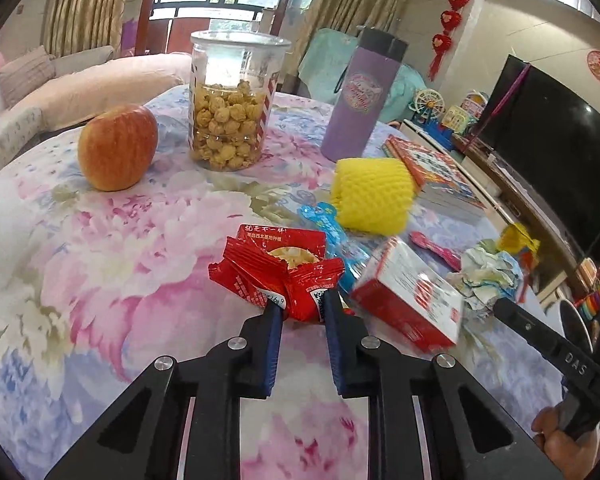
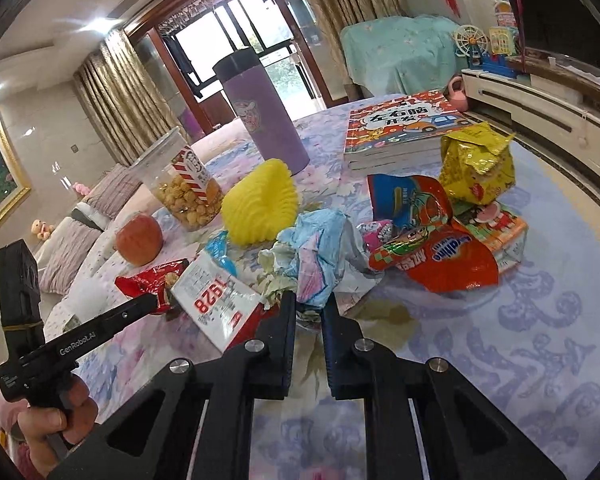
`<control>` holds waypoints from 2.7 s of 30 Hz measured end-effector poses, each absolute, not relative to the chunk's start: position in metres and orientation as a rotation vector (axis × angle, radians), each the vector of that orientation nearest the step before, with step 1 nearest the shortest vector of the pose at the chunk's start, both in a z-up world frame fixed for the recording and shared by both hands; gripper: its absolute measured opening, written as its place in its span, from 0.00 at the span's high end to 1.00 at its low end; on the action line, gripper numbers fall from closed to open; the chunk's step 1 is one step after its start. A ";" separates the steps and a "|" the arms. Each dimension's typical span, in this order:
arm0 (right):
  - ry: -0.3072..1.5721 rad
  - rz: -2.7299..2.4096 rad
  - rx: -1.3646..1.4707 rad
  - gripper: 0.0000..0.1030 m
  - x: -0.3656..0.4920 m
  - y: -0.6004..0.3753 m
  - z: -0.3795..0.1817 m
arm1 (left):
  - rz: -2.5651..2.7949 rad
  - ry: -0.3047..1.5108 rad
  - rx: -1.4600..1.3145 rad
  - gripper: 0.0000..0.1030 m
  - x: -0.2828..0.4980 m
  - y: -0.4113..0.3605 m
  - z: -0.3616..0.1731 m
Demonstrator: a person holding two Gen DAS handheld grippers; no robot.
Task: Collect trash
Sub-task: 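Lift both held items and carry them over the black-and-white trash bin, then open both tools to drop the red packet and blue wrapper into the bin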
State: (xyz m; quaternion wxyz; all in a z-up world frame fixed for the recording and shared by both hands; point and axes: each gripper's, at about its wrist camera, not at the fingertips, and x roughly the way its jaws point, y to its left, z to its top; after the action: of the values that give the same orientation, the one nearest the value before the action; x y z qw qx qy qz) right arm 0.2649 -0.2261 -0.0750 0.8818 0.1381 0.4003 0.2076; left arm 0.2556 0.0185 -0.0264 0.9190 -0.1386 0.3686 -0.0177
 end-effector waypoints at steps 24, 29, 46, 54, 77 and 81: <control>0.782 0.390 0.334 0.88 0.187 -0.299 -0.047 | -0.285 0.749 -0.208 0.82 0.173 -0.070 0.001; 0.770 0.342 0.360 0.88 0.174 -0.329 -0.047 | -0.341 0.757 -0.178 0.81 0.170 -0.098 0.002; 0.723 0.195 0.411 0.88 0.146 -0.409 -0.043 | -0.502 0.760 -0.081 0.81 0.174 -0.181 0.009; 0.698 0.142 0.433 0.88 0.139 -0.439 -0.040 | -0.571 0.746 -0.044 0.81 0.180 -0.218 0.012; 0.711 0.050 0.445 0.88 0.141 -0.497 -0.043 | -0.677 0.783 0.013 0.81 0.236 -0.304 0.002; 0.720 0.043 0.439 0.88 0.144 -0.502 -0.044 | -0.687 0.788 0.027 0.81 0.244 -0.316 -0.002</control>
State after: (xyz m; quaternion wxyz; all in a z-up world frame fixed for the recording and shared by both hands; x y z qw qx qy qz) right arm 0.1441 -0.5021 -0.0440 0.9122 0.2131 0.3493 0.0207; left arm 0.2444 -0.3164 -0.0018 0.8664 0.0127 0.3764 -0.3279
